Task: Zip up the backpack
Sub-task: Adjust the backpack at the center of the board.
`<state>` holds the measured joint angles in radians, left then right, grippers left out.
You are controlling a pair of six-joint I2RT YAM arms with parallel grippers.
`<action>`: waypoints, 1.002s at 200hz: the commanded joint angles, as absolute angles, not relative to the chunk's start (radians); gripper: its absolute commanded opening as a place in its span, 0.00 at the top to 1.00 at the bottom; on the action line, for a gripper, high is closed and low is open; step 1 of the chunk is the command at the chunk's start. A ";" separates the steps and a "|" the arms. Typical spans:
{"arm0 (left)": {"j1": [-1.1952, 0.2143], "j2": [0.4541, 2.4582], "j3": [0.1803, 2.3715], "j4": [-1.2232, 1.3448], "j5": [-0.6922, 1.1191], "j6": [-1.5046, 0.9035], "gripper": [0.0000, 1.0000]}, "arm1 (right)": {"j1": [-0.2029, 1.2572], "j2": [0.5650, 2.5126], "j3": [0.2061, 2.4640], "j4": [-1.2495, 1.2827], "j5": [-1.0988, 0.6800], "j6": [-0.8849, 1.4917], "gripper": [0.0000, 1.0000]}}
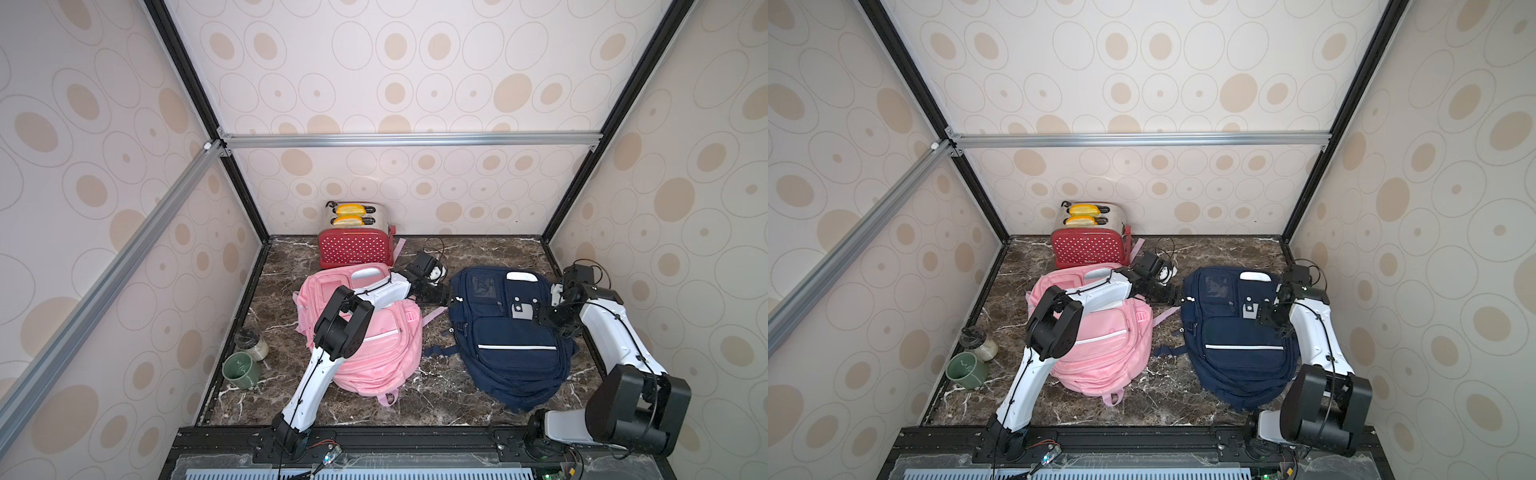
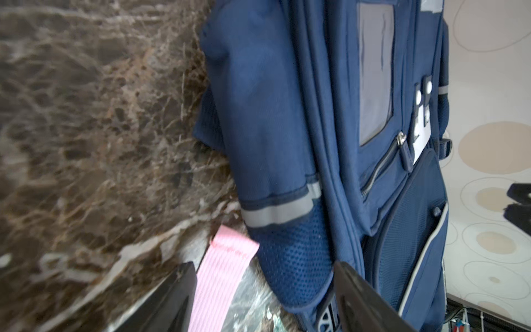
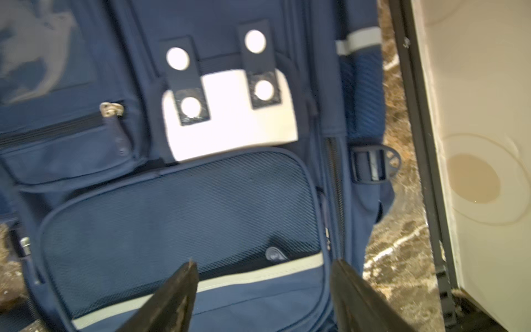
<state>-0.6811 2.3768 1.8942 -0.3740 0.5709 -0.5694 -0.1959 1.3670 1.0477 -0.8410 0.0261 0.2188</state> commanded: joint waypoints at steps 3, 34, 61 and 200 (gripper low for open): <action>-0.701 2.399 1.954 -0.354 0.591 -0.590 0.25 | -0.297 1.358 0.984 -0.818 0.003 0.247 0.22; -0.707 2.437 1.972 -0.340 0.572 -0.638 0.34 | -0.368 1.466 0.998 -0.814 -0.124 0.206 0.24; -0.708 2.458 1.965 -0.335 0.564 -0.643 0.43 | -0.369 1.545 1.011 -0.783 -0.242 0.204 0.27; -0.703 2.349 1.993 -0.311 0.582 -0.609 0.96 | -0.367 1.695 1.144 -0.709 -0.377 0.211 0.33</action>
